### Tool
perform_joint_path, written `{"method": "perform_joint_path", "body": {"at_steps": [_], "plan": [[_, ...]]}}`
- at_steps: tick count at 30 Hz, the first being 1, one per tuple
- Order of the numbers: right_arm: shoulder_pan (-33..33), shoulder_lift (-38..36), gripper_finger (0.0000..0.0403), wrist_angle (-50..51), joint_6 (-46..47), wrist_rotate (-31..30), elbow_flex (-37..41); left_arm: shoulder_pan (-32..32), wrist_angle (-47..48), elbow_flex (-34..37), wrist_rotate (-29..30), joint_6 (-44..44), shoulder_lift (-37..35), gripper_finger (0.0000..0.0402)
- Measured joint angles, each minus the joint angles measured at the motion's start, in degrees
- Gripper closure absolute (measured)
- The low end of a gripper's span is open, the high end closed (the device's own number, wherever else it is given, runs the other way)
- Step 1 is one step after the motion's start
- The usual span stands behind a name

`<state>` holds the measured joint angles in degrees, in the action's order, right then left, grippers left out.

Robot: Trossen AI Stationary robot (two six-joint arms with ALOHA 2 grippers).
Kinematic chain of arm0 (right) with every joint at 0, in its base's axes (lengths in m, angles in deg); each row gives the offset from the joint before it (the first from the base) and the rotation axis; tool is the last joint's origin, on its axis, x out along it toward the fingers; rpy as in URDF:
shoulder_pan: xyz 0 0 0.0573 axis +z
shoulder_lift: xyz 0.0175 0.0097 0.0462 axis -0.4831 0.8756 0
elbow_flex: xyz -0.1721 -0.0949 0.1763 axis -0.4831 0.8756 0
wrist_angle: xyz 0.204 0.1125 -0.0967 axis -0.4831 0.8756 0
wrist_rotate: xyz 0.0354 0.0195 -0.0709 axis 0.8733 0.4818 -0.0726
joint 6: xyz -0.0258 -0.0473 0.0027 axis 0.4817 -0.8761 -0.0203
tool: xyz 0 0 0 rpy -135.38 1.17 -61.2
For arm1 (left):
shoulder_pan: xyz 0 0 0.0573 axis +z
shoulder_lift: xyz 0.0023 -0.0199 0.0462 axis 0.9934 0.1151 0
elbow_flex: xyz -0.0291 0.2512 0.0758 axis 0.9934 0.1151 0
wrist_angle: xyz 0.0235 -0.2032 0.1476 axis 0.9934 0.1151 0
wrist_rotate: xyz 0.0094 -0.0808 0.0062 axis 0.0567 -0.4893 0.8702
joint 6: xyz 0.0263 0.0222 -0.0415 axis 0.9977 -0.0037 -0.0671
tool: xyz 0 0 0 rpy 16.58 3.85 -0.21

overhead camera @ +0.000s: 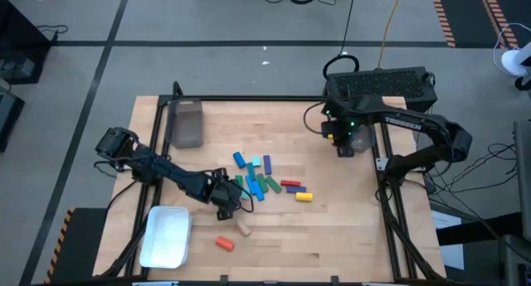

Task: Sort blocks by size
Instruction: Put the red half circle block into the right black bin

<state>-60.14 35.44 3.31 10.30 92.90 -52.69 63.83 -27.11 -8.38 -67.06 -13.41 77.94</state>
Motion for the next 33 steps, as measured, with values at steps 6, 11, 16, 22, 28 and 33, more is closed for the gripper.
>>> {"method": "perform_joint_path", "body": {"at_steps": [6,11,16,22,28,33], "plan": [[-6.9,-1.0,0.0281,-0.1,1.9,-1.8,1.3,1.4,-0.2,0.0,-0.3,1.1,0.0,0.0119],[-12.6,-1.0,0.0280,-1.6,6.2,-3.1,1.3,1.6,-0.2,0.0,-0.4,1.3,0.0,0.0119],[-18.0,-0.7,0.0280,-3.4,10.1,-2.9,1.3,1.6,-0.2,0.0,-0.4,1.4,0.0,0.0119],[-21.7,2.2,0.0280,-4.6,16.6,-2.8,1.3,1.6,-0.2,0.0,-0.1,1.4,0.0,0.0119],[-22.9,6.3,0.0279,-6.8,19.2,-2.7,1.3,1.6,-0.2,0.0,0.0,1.2,0.0,0.0119],[-22.9,10.0,0.0279,-7.7,19.9,-2.7,1.3,1.6,0.0,-0.1,0.0,1.1,0.0,0.0119]]}}
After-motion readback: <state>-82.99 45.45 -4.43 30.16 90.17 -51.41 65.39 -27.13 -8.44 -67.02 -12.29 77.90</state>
